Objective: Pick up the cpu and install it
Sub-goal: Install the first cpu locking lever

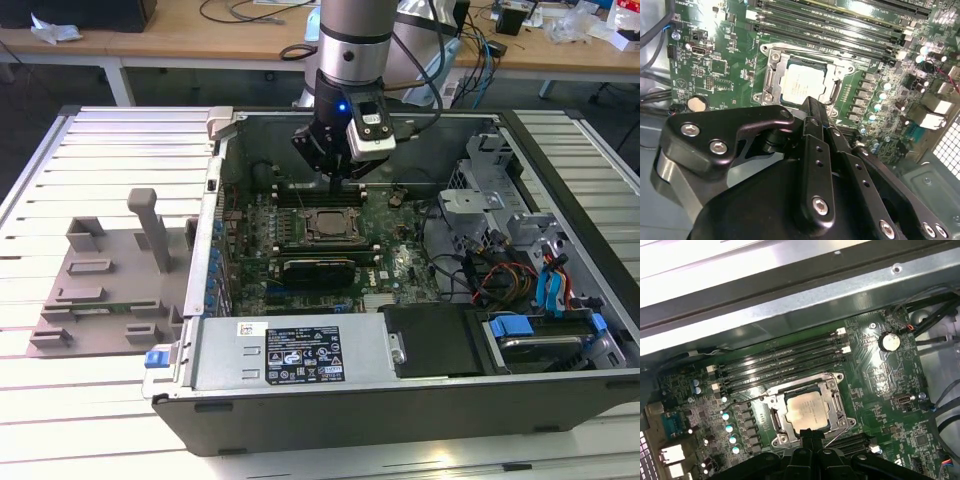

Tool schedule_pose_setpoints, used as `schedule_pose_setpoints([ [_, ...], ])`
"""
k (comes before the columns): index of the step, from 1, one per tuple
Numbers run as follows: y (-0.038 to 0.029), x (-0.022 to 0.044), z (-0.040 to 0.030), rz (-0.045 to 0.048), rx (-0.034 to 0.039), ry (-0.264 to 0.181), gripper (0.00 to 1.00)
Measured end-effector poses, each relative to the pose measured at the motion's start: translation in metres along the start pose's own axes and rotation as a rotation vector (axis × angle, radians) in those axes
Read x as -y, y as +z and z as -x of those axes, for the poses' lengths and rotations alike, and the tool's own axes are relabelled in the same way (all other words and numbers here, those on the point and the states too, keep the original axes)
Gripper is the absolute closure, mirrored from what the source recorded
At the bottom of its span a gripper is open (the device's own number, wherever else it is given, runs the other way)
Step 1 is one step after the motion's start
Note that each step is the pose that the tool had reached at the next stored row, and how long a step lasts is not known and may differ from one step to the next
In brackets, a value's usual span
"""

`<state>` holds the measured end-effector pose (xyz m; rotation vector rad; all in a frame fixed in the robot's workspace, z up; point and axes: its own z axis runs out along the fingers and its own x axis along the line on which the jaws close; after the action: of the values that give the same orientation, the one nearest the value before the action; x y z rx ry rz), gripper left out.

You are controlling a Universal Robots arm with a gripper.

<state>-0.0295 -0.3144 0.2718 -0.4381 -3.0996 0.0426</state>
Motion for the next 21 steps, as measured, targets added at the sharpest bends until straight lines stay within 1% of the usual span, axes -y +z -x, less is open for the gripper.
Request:
schedule_pose_setpoints([
  [5,0.0000,0.0000,0.0000,-0.0002,0.0009,-0.031,0.89],
  [12,0.0000,0.0000,0.0000,-0.0007,0.0028,-0.096,0.89],
  [14,0.0000,0.0000,0.0000,-0.0008,0.0030,-0.105,0.89],
  [15,0.0000,0.0000,0.0000,-0.0009,0.0034,-0.119,0.89],
  [19,0.0000,0.0000,0.0000,-0.0011,0.0043,-0.150,0.89],
  [21,0.0000,0.0000,0.0000,-0.0011,0.0045,-0.157,0.89],
])
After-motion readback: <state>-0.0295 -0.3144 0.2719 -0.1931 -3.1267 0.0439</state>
